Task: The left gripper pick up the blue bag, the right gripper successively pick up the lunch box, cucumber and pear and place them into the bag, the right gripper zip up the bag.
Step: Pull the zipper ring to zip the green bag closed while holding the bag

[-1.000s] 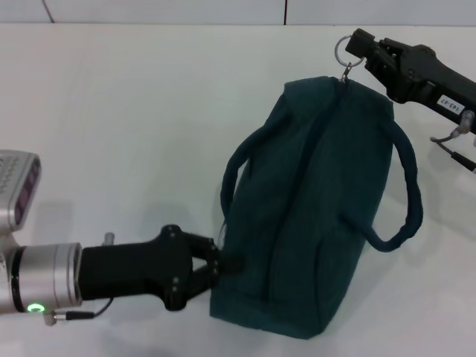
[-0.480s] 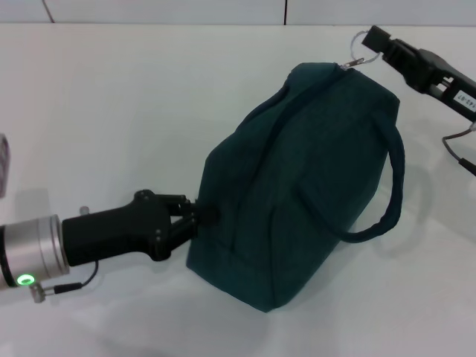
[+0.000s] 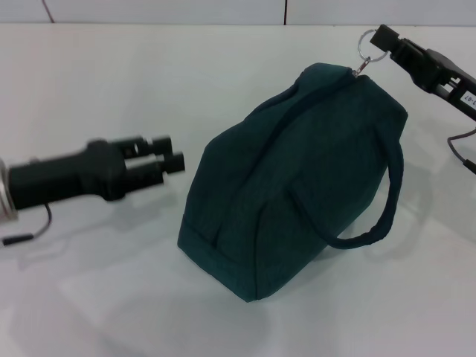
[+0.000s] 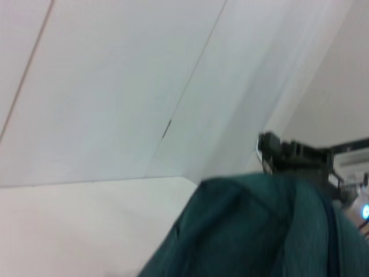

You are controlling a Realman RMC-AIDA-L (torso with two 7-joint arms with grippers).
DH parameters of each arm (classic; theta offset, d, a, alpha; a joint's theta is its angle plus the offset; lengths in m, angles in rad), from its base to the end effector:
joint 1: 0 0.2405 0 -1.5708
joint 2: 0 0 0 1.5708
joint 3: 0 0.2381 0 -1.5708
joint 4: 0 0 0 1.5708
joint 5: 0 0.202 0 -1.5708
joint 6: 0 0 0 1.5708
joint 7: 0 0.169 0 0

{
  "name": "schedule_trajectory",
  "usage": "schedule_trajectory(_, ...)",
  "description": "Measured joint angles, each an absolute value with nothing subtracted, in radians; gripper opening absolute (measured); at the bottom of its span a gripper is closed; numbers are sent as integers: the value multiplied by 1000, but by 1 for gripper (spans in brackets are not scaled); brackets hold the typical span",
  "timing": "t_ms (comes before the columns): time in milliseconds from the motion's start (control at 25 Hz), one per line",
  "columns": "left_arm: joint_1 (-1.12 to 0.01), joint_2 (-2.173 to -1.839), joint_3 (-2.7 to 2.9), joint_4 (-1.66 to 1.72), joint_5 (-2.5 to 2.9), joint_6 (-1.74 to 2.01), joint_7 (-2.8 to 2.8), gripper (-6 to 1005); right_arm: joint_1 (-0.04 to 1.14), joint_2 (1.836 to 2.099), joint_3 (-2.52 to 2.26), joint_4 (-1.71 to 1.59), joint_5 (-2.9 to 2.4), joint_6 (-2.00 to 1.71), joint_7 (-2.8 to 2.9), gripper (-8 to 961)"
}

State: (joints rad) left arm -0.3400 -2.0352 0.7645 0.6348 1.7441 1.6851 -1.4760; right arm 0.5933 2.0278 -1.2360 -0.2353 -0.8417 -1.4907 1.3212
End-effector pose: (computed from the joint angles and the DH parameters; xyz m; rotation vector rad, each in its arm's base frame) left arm -0.2573 0.2801 0.0128 -2.5852 -0.8867 -0.9933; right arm 0.1821 0.3542 -0.0050 -2.2253 0.9175 1.5171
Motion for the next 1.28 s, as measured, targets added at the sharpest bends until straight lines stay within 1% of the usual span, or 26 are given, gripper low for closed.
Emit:
schedule_trajectory(40,-351,-2027,765,742,1736,1706,-1592,279,593,2028,-1236,-235,-842,-1491,1321,40)
schedule_trajectory(160,-357,-2026,767,788,1736,1711,-1637,456,598,2028,-1241,-235,-837,-1491,1321,40)
schedule_trajectory(200,-388,-2026,775,933,1741,1732,-1772,515,599,2028,-1243,-235,-837,-1489,1321,40)
schedule_trajectory(280,-413,-2030,792,1035,1750,1750,-1851,632,599,2028,-1243,-235,-837,-1487,1321,41)
schedule_trajectory(320,-428,-2036,822,1120,1762,1756,-1915,691,599,2028,-1242,-236,-837,-1485,1320,41)
schedule_trajectory(360,-434,-2039,836,1154,1768,1756,-1938,725,599,2028,-1241,-236,-837,-1483,1320,41)
schedule_trajectory(520,-466,-2081,941,1381,1847,1734,-2102,859,600,2028,-1235,-236,-837,-1473,1316,41)
schedule_trajectory(560,-470,-2087,976,1429,1863,1716,-2152,893,600,2028,-1235,-237,-837,-1470,1316,41)
schedule_trajectory(800,-500,-2084,1138,1563,1947,1599,-2383,873,599,2028,-1235,-240,-836,-1461,1315,42)
schedule_trajectory(1280,-537,-2087,1328,1572,2097,1499,-2477,832,606,2028,-1238,-238,-834,-1460,1314,43)
